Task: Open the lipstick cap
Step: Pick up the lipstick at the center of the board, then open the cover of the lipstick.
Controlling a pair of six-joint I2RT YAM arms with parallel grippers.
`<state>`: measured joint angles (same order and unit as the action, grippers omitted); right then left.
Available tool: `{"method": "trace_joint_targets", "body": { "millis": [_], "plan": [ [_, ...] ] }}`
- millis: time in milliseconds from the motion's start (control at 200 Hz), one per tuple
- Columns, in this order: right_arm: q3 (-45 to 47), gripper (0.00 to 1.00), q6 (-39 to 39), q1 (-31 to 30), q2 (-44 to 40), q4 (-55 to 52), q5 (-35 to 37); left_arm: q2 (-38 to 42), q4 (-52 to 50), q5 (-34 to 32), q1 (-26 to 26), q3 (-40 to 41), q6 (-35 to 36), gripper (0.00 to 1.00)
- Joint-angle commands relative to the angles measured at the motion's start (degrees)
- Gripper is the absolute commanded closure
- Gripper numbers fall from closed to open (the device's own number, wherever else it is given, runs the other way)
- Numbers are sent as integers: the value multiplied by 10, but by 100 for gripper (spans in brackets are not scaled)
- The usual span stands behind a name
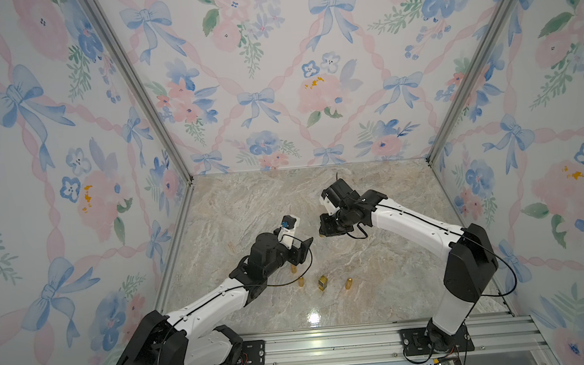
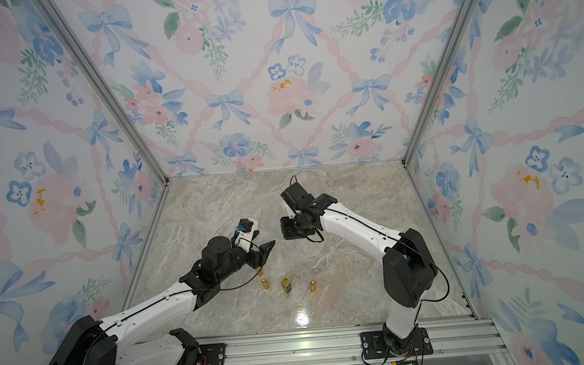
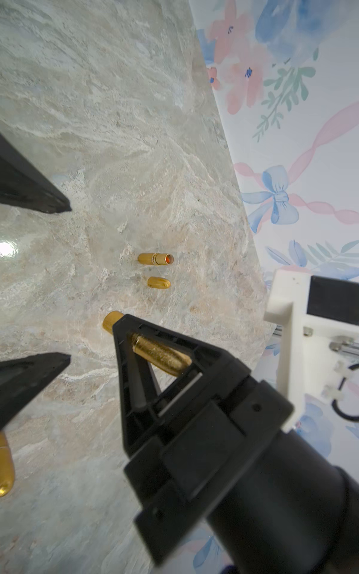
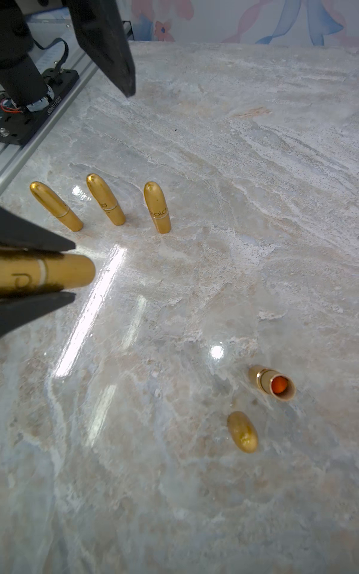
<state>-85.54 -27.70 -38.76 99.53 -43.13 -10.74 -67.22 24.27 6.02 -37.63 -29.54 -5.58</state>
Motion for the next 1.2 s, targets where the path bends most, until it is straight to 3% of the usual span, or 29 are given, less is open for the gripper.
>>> {"method": "trace_joint_targets", "body": {
  "millis": [0,280,490,730,1025,1195],
  "plan": [
    [-11,78,37,17,-25,-67,-57,-17,27,68,-8,-11,49,34],
    [-21,78,57,40,-43,-99,-129,-71,68,108,-47,-24,106,44],
    [-17,78,55,43,-44,-91,-170,-117,98,125,-55,-46,102,57],
    [-7,78,58,52,-44,-89,-183,-134,115,119,-56,-57,96,71],
    [10,78,53,57,-44,-72,-203,-145,119,123,-56,-68,89,77],
    [16,77,47,60,-58,-62,-203,-145,122,107,-57,-68,77,89]
  ]
}}
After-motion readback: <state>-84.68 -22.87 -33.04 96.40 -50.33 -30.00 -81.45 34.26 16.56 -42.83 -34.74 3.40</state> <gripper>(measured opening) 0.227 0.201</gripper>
